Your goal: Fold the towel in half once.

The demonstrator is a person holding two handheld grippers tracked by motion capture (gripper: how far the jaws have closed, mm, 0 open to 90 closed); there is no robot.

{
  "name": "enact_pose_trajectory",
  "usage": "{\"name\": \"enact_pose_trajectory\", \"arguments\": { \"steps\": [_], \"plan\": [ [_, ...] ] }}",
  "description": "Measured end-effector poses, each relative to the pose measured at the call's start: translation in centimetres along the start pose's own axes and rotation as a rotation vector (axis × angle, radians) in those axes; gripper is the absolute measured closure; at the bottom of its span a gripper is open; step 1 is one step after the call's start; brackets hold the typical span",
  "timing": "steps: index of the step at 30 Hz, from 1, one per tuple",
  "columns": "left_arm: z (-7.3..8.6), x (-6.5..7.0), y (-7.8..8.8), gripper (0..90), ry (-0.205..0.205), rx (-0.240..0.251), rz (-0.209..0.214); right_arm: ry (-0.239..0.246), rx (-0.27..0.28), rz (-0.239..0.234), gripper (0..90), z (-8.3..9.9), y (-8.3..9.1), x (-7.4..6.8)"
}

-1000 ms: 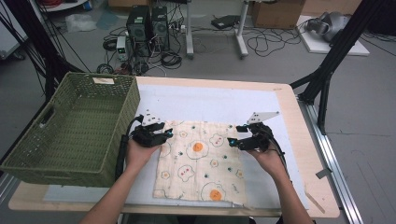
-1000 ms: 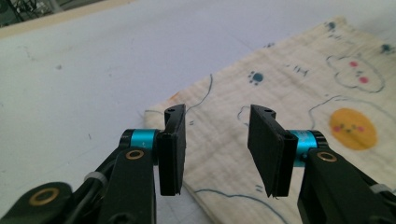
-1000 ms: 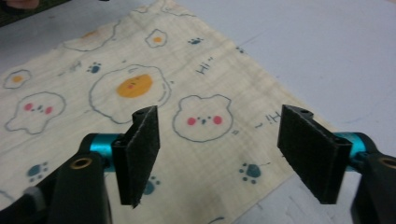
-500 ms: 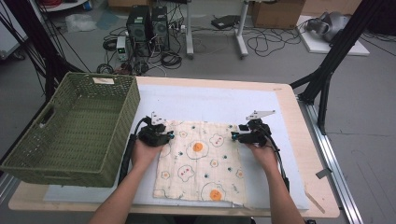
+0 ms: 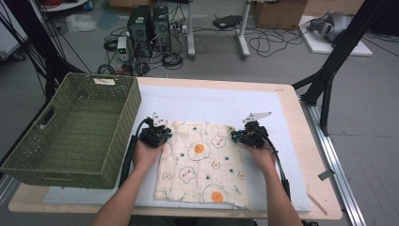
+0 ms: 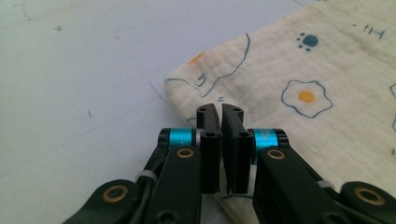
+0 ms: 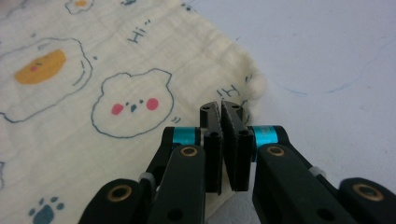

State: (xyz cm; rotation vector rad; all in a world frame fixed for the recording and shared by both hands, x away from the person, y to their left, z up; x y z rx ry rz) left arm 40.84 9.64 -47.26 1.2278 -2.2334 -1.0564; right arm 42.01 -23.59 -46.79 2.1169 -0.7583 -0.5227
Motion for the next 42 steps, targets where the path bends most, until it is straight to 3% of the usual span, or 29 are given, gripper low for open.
{"name": "enact_pose_trajectory", "arguments": {
  "steps": [3,6,12,20,22,25,29,33,37,42],
  "plan": [
    [-0.2,0.1,0.4,86.7,0.007,0.03,0.004,-0.009,0.057,-0.009,87.7,-0.3,1.2,0.1],
    [-0.7,0.3,1.4,86.8,0.021,0.097,0.01,0.006,0.101,-0.008,87.7,-0.5,2.7,0.2],
    [-0.9,1.0,4.0,86.7,-0.02,0.174,0.027,0.029,0.153,-0.046,87.7,0.2,5.6,-0.9],
    [2.2,3.3,7.2,86.7,-0.088,0.226,0.055,0.063,0.143,-0.086,87.6,2.7,7.0,-3.2],
    [3.2,3.7,7.6,86.7,-0.127,0.221,0.043,0.074,0.142,-0.098,87.6,3.5,7.0,-3.9],
    [4.5,4.0,7.7,86.7,-0.12,0.191,0.072,0.082,0.125,-0.121,87.6,4.7,6.7,-5.0],
    [6.1,4.8,7.4,86.4,-0.142,0.137,0.114,0.093,0.078,-0.14,86.8,6.4,6.0,-6.0],
    [7.2,4.6,7.1,82.0,-0.119,0.093,0.179,0.055,0.059,-0.172,72.9,7.9,5.6,-6.1],
    [6.9,4.3,7.9,68.7,-0.111,0.11,0.181,0.031,0.105,-0.171,65.7,7.9,6.6,-5.8],
    [5.3,3.9,8.3,54.6,-0.108,0.128,0.155,0.022,0.136,-0.146,57.0,6.1,7.8,-5.2]
  ]
}}
Point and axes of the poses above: each handheld gripper's, and its own axes: y roughly backward along the jaws, z roughly out of its underside, x roughly to its right, the point moved 4 cm from there along -y, roughly forward along the jaws, and after that the axes turned 12 degrees about -x, right-handed, at the moved point
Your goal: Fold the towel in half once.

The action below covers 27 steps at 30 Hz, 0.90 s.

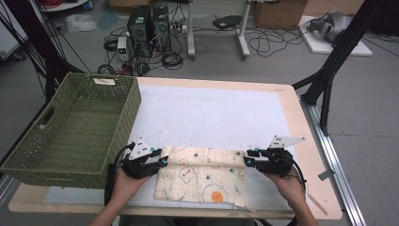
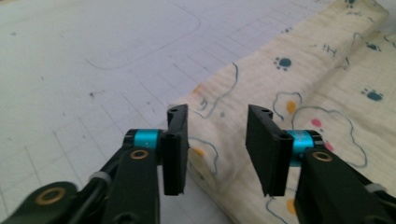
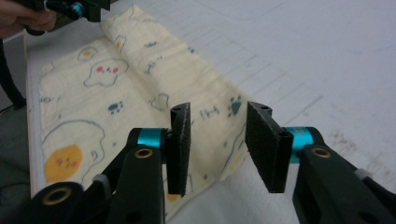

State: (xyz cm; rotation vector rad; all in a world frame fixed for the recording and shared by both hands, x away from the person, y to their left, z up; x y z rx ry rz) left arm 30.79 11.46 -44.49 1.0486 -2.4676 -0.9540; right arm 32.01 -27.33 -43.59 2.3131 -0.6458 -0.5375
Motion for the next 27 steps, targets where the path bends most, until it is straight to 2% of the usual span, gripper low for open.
{"name": "enact_pose_trajectory", "arguments": {
  "steps": [4,6,10,12,14,17,20,22,24,27],
  "plan": [
    [-0.8,-0.8,-0.9,49.4,0.014,-0.021,-0.008,0.014,-0.008,0.024,51.7,-1.2,-0.7,0.6],
    [-0.8,-1.2,-1.6,48.5,0.024,-0.042,-0.007,0.019,-0.02,0.017,51.0,-1.4,-1.3,0.8],
    [-0.8,-1.6,-3.0,47.4,0.045,-0.091,0.016,0.011,-0.077,0.019,50.3,-1.3,-2.9,1.5],
    [-0.6,-1.7,-3.5,51.8,0.041,-0.117,0.036,0.003,-0.1,0.012,51.9,-1.2,-3.5,1.8],
    [-0.5,-1.7,-3.6,63.5,0.018,-0.123,0.035,0.007,-0.111,0.001,55.0,-1.1,-3.7,2.0],
    [-0.7,-1.4,-3.3,79.6,-0.015,-0.098,0.04,0.018,-0.11,-0.039,70.9,-1.1,-3.7,1.8],
    [-0.9,-1.2,-2.6,85.4,-0.037,-0.064,0.035,0.071,-0.101,-0.043,84.7,-1.1,-3.2,1.2],
    [-1.0,-1.1,-2.1,86.0,-0.04,-0.035,0.035,0.099,-0.079,-0.036,86.0,-1.3,-2.7,0.8],
    [-1.0,-1.1,-1.6,86.6,-0.031,-0.021,0.033,0.115,-0.061,-0.035,86.1,-1.4,-2.1,0.3],
    [-0.8,-0.8,-0.5,86.6,-0.028,0.028,0.036,0.13,-0.04,-0.038,86.1,-1.4,-1.5,-0.2]
  ]
}}
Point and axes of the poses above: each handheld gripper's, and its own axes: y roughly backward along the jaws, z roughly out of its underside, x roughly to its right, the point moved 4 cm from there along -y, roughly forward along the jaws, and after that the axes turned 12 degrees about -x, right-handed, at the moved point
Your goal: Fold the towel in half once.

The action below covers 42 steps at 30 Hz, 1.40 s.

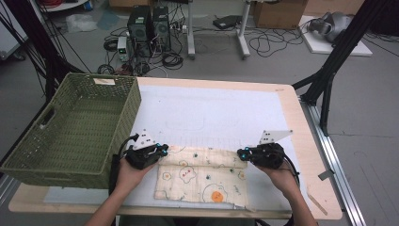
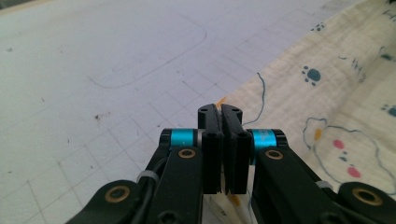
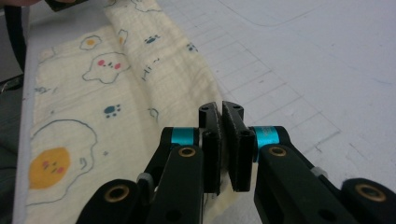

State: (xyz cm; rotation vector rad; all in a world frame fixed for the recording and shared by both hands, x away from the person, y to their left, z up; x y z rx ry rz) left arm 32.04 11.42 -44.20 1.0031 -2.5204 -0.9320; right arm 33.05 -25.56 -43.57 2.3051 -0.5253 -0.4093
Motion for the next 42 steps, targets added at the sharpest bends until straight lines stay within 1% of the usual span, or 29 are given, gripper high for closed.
{"name": "enact_pose_trajectory", "arguments": {
  "steps": [3,5,6,7,8,10,11,12,14,17,19,21,22,23,25,26,28,30,32,33,34,35,36,37,38,39,40,41,42],
  "plan": [
    [0.4,0.7,1.4,86.6,-0.03,0.029,0.005,0.014,0.035,-0.011,86.1,0.0,1.0,-1.0],
    [1.1,1.4,2.2,86.5,-0.034,0.036,0.026,0.035,0.048,-0.016,86.1,0.3,1.5,-2.0],
    [1.5,1.8,2.5,86.2,-0.043,0.03,0.036,0.042,0.04,-0.021,86.1,0.7,1.6,-2.6],
    [2.0,2.2,2.7,85.1,-0.041,0.023,0.05,0.046,0.025,-0.033,85.9,1.3,1.6,-3.3],
    [2.5,2.7,2.9,82.8,-0.038,0.017,0.076,0.049,0.014,-0.042,85.6,1.8,1.6,-3.8],
    [2.9,3.5,3.3,74.9,-0.063,0.006,0.096,0.059,-0.007,-0.068,83.0,2.8,1.5,-4.7],
    [3.0,3.9,3.6,71.2,-0.062,0.009,0.113,0.052,-0.007,-0.084,79.9,3.1,1.6,-5.0],
    [3.1,4.1,4.0,69.2,-0.076,0.009,0.116,0.05,0.0,-0.097,77.7,3.3,1.7,-5.2],
    [2.8,4.3,4.6,66.6,-0.094,0.014,0.103,0.051,0.016,-0.114,73.2,3.4,2.3,-5.5],
    [2.2,3.9,4.7,64.7,-0.095,0.023,0.075,0.037,0.046,-0.114,68.7,2.7,3.0,-5.1],
    [2.0,3.3,4.1,64.2,-0.081,0.016,0.045,0.032,0.06,-0.089,65.2,2.3,3.2,-4.5],
    [1.9,2.8,3.3,63.8,-0.062,0.009,0.023,0.006,0.049,-0.041,63.0,2.0,2.8,-3.4],
    [1.9,2.5,2.7,63.8,-0.047,0.0,0.012,-0.002,0.048,-0.029,61.8,1.9,2.5,-3.0],
    [1.9,2.3,2.3,63.7,-0.041,-0.004,0.0,-0.023,0.041,-0.008,59.3,1.8,2.0,-2.4],
    [1.8,1.7,1.3,61.7,-0.016,-0.019,-0.03,-0.043,0.011,0.022,57.0,1.7,1.1,-1.3],
    [1.8,1.4,0.8,60.2,0.001,-0.026,-0.044,-0.047,0.004,0.033,56.3,1.6,0.8,-1.0],
    [1.7,0.8,-0.1,57.9,0.012,-0.048,-0.073,-0.055,-0.016,0.064,54.3,1.5,0.0,-0.2],
    [1.7,0.4,-1.0,55.4,0.03,-0.074,-0.082,-0.076,-0.035,0.07,51.7,1.4,-0.8,0.6],
    [1.8,0.2,-1.7,55.0,0.044,-0.102,-0.09,-0.086,-0.084,0.08,50.4,1.6,-1.7,1.2],
    [1.9,0.1,-2.0,55.0,0.04,-0.125,-0.097,-0.088,-0.104,0.084,50.4,1.8,-2.1,1.5],
    [2.0,0.1,-2.3,55.1,0.052,-0.143,-0.105,-0.098,-0.122,0.087,50.8,2.0,-2.5,1.7],
    [2.1,0.1,-2.6,55.6,0.076,-0.15,-0.094,-0.104,-0.134,0.081,53.1,2.1,-2.7,1.8],
    [2.1,0.1,-2.6,59.2,0.082,-0.143,-0.081,-0.103,-0.133,0.084,57.6,2.1,-2.8,1.8],
    [2.0,0.2,-2.7,64.1,0.071,-0.144,-0.075,-0.087,-0.133,0.071,64.6,2.1,-2.8,1.7],
    [2.0,0.4,-2.7,69.0,0.057,-0.145,-0.067,-0.08,-0.135,0.054,68.0,2.1,-2.9,1.6],
    [1.9,0.6,-2.7,75.4,0.046,-0.146,-0.06,-0.064,-0.138,0.047,74.4,2.1,-3.0,1.4],
    [1.9,0.7,-2.7,79.3,0.04,-0.147,-0.059,-0.052,-0.14,0.02,80.1,2.1,-3.0,1.2],
    [1.8,0.7,-2.7,83.1,0.038,-0.145,-0.061,-0.046,-0.141,0.0,81.9,2.0,-3.1,1.0],
    [1.7,0.7,-2.6,84.5,0.038,-0.142,-0.065,-0.039,-0.138,-0.016,82.9,1.9,-3.1,0.9]
  ]
}}
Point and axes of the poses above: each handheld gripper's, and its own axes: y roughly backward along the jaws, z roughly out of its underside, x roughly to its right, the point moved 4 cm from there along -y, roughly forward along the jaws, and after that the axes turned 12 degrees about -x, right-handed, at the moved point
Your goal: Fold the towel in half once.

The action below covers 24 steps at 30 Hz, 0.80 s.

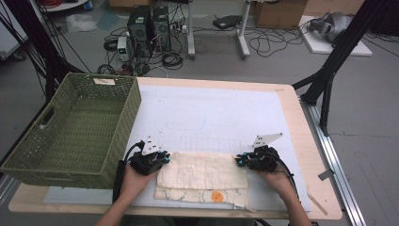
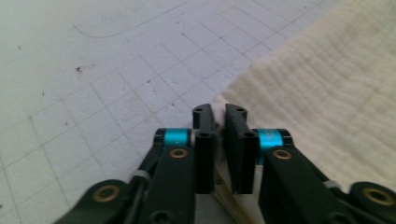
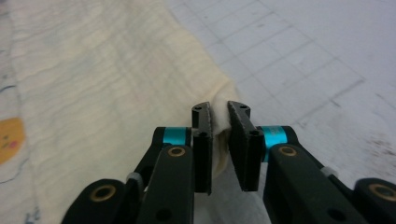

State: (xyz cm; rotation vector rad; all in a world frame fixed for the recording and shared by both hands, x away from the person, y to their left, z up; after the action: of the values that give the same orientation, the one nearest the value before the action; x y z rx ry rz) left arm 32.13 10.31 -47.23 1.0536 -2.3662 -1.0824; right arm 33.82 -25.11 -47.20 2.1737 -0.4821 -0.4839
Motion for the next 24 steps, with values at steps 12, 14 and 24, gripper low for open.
{"name": "enact_pose_trajectory", "arguments": {
  "steps": [12,14,24],
  "plan": [
    [-5.6,-3.8,-1.0,80.6,0.131,0.161,-0.169,-0.055,0.11,0.188,72.9,-5.4,3.0,4.2],
    [-5.7,-4.4,-1.4,68.6,0.152,0.153,-0.189,-0.107,0.128,0.192,66.3,-5.6,3.1,5.3],
    [-3.5,-3.1,-0.3,63.4,0.074,0.1,-0.099,-0.045,0.093,0.157,62.0,-4.0,2.7,3.1]
  ]
}}
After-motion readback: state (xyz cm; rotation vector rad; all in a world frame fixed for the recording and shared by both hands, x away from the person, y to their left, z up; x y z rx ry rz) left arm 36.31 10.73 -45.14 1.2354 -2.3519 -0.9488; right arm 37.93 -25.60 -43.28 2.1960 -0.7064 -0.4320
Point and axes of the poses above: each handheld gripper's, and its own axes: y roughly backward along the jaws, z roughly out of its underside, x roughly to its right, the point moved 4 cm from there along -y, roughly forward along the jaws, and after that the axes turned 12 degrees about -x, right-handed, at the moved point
